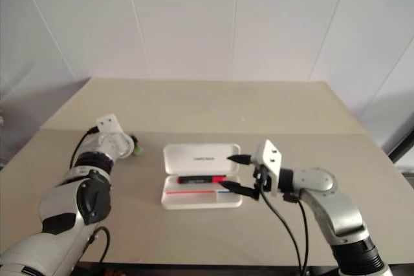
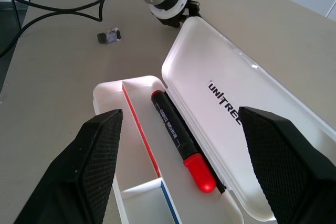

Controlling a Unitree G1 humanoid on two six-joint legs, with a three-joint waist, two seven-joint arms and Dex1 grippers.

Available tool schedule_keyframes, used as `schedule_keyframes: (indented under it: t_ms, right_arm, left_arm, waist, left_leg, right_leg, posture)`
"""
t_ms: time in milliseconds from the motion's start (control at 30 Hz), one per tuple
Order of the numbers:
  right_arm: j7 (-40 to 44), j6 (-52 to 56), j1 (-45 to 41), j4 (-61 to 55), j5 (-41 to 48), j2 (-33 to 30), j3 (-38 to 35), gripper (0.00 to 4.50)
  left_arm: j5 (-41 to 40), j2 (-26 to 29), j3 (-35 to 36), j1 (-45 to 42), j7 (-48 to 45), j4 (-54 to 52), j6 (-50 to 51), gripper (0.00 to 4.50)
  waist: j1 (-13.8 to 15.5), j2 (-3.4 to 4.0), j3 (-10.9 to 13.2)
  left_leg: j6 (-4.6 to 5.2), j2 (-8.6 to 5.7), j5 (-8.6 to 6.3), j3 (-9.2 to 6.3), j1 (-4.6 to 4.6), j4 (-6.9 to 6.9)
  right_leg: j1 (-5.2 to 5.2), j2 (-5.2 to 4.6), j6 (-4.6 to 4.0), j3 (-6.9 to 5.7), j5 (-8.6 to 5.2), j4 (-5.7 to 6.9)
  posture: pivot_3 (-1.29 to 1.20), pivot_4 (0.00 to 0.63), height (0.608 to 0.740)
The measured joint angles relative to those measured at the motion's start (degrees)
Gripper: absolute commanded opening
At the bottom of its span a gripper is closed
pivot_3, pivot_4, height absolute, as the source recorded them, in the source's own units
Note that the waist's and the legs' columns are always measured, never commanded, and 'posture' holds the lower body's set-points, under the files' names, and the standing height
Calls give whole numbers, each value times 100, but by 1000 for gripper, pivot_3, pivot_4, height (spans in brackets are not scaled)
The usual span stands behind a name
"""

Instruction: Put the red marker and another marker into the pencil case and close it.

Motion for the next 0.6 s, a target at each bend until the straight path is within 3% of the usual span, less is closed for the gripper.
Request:
schedule_keyframes:
  t_ms: [167, 600]
  right_arm:
    - [-55, 0, 65, -60, -2, 0, 0, 4500]
    - [-95, -2, 64, -60, -16, 2, 0, 4500]
  left_arm:
    - [-53, -13, -50, -39, -53, 28, 48, 1182]
    - [-89, -17, -131, -37, -94, 39, 48, 1150]
  waist:
    - [-10, 9, -11]
    - [-5, 9, -13]
  left_leg:
    - [-1, 1, 1, 2, 6, -2]
    - [-1, 0, 5, 2, 6, -2]
  right_leg:
    - [0, 2, 0, 2, 0, 3]
    - [2, 1, 4, 3, 3, 4]
  posture:
    - [0, 150, 740]
    - [0, 150, 740]
